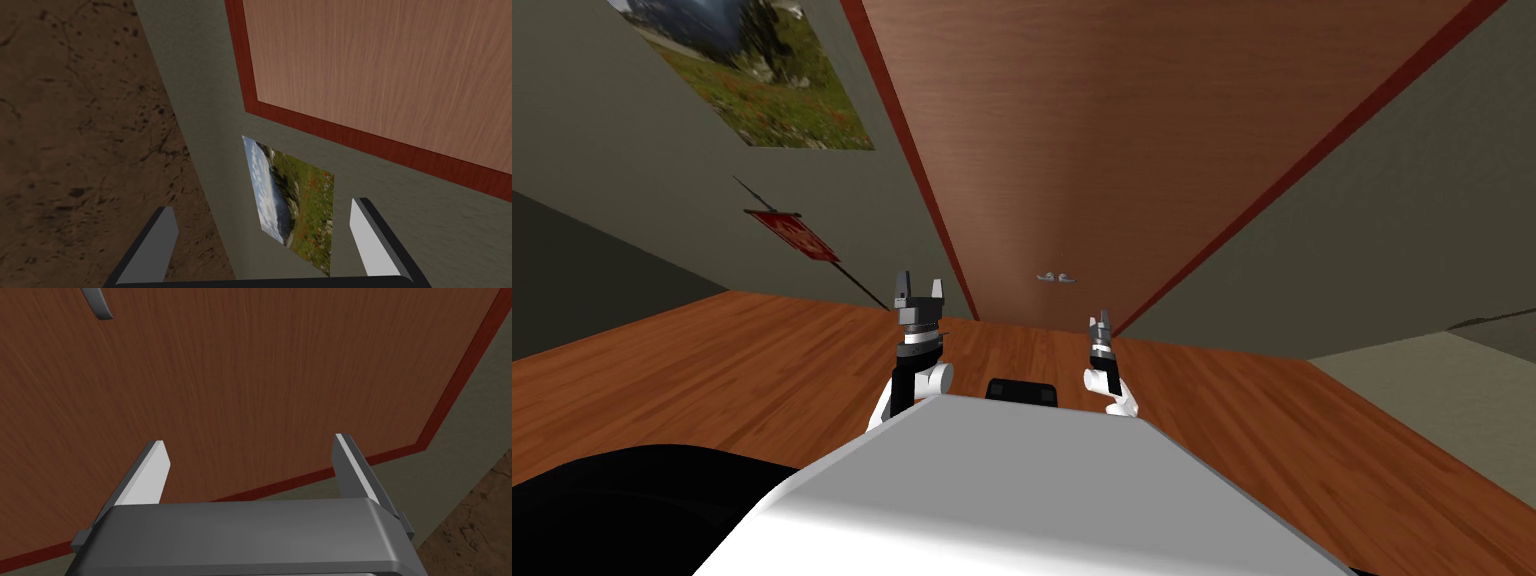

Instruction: Pull the door open

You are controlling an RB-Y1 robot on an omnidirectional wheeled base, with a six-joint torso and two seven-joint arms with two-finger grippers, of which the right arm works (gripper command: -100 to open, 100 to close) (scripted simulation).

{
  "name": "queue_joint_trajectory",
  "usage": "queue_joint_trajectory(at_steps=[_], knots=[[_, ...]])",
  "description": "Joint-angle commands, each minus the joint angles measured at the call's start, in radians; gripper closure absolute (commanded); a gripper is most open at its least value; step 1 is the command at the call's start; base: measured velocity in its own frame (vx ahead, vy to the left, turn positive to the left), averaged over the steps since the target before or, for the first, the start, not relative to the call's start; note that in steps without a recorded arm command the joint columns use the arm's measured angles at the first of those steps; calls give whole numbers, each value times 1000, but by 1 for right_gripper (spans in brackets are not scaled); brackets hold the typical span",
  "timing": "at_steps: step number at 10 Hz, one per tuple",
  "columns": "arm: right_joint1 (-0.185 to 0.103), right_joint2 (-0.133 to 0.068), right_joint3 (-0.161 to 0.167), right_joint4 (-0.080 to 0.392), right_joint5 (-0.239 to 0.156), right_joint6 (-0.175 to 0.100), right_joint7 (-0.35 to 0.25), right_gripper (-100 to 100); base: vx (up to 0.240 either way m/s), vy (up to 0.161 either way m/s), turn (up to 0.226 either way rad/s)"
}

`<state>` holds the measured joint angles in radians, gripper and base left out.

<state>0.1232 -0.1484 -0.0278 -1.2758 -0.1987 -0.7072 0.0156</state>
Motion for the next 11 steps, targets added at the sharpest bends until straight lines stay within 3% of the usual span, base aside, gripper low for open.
queue_joint_trajectory(at_steps=[1,7,8,11], knots=[[-20,-5,-1,48,-4,-9,-3,-100,55,-10,50],[-99,-25,-2,248,-22,-48,-19,-100,95,-14,82],[-99,-25,-2,252,-22,-48,-19,-100,66,-12,35],[-137,-35,-3,340,-31,-66,-26,-100,73,-5,71]])
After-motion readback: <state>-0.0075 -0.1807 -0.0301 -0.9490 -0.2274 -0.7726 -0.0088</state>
